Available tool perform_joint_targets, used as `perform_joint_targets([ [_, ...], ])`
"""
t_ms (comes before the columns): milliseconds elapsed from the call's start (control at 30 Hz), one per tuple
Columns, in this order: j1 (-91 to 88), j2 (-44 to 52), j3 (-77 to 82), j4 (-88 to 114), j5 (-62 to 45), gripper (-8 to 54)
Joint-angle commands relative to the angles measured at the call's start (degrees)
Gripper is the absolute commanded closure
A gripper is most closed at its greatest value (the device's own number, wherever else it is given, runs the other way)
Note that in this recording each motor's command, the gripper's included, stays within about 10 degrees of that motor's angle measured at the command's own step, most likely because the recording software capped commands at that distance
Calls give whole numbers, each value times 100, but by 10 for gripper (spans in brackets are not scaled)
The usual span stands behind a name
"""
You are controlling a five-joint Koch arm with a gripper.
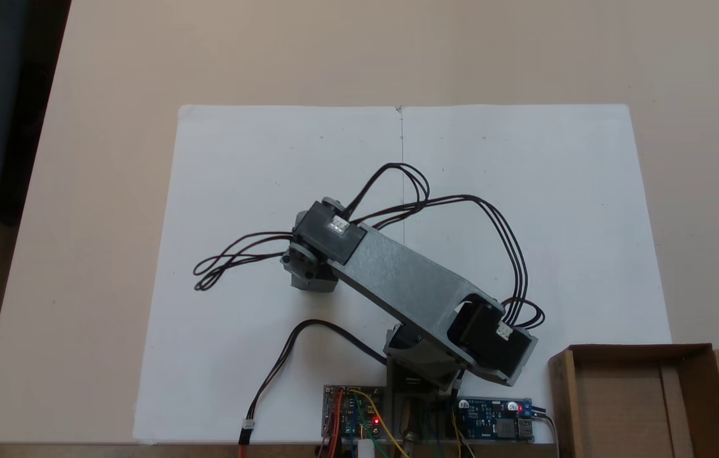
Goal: Grasp a green dice and put it in the bin.
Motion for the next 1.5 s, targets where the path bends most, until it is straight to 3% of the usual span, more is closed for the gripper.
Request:
perform_joint_targets([
  [0, 9, 290, 132, -413, 396, 42],
  [267, 70, 343, 369, -703, 387, 42],
  [1467, -114, -1591, 932, -1854, 387, 43],
])
